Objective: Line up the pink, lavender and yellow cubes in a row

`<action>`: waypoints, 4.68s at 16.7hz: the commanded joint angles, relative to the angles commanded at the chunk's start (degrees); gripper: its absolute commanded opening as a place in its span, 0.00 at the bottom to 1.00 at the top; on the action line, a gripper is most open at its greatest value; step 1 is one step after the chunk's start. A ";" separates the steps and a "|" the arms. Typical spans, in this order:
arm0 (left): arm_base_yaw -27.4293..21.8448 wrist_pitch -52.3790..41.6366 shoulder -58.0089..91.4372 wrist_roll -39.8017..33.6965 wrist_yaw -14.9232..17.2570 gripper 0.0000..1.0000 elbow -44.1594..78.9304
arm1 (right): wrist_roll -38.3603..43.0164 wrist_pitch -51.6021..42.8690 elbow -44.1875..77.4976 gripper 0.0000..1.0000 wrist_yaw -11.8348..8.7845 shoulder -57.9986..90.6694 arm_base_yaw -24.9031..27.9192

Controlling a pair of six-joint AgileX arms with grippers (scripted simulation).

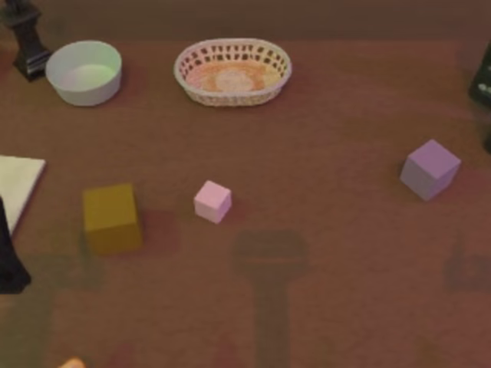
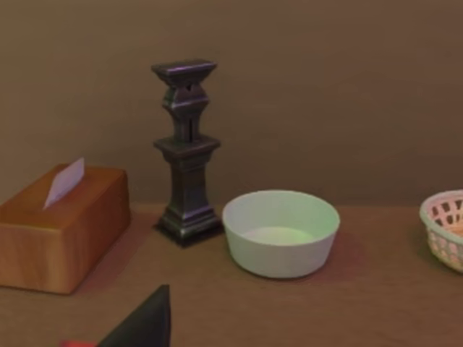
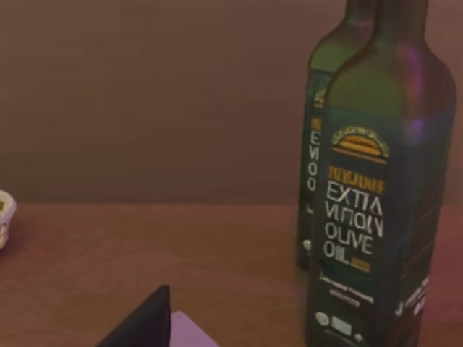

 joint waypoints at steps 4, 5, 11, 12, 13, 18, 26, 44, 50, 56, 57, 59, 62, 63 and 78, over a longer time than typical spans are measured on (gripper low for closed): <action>-0.59 -1.15 1.73 -0.01 0.09 1.00 1.72 | 0.00 0.00 0.00 1.00 0.00 0.00 0.00; -1.14 -2.30 3.50 -0.01 0.13 1.00 3.47 | 0.00 0.00 0.00 1.00 0.00 0.00 0.00; -6.78 -15.47 26.86 -0.02 0.10 1.00 25.39 | 0.00 0.00 0.00 1.00 0.00 0.00 0.00; -8.00 -18.48 32.90 -0.02 0.07 1.00 30.38 | 0.00 0.00 0.00 1.00 0.00 0.00 0.00; -9.28 -21.65 39.48 -0.01 0.05 1.00 35.55 | 0.00 0.00 0.00 1.00 0.00 0.00 0.00; -16.10 -38.62 74.90 0.04 0.13 1.00 61.88 | 0.00 0.00 0.00 1.00 0.00 0.00 0.00; -25.65 -61.00 117.89 0.18 0.44 1.00 97.61 | 0.00 0.00 0.00 1.00 0.00 0.00 0.00; -29.21 -59.82 137.15 0.37 0.29 1.00 107.20 | 0.00 0.00 0.00 1.00 0.00 0.00 0.00; -29.28 -52.52 140.19 0.36 0.33 1.00 102.71 | 0.00 0.00 0.00 1.00 0.00 0.00 0.00; -29.28 -52.52 140.19 0.36 0.33 0.70 102.71 | 0.00 0.00 0.00 1.00 0.00 0.00 0.00; -29.28 -52.52 140.19 0.36 0.33 0.62 102.71 | 0.00 0.00 0.00 1.00 0.00 0.00 0.00; -29.28 -52.52 140.19 0.36 0.33 0.47 102.71 | 0.00 0.00 0.00 1.00 0.00 0.00 0.00; -29.28 -52.52 140.19 0.36 0.33 0.25 102.71 | 0.00 0.00 0.00 1.00 0.00 0.00 0.00; -29.28 -52.52 140.19 0.36 0.33 0.17 102.71 | 0.00 0.00 0.00 1.00 0.00 0.00 0.00; -28.89 -57.37 136.89 0.38 0.22 0.00 106.35 | 0.00 0.00 0.00 1.00 0.00 0.00 0.00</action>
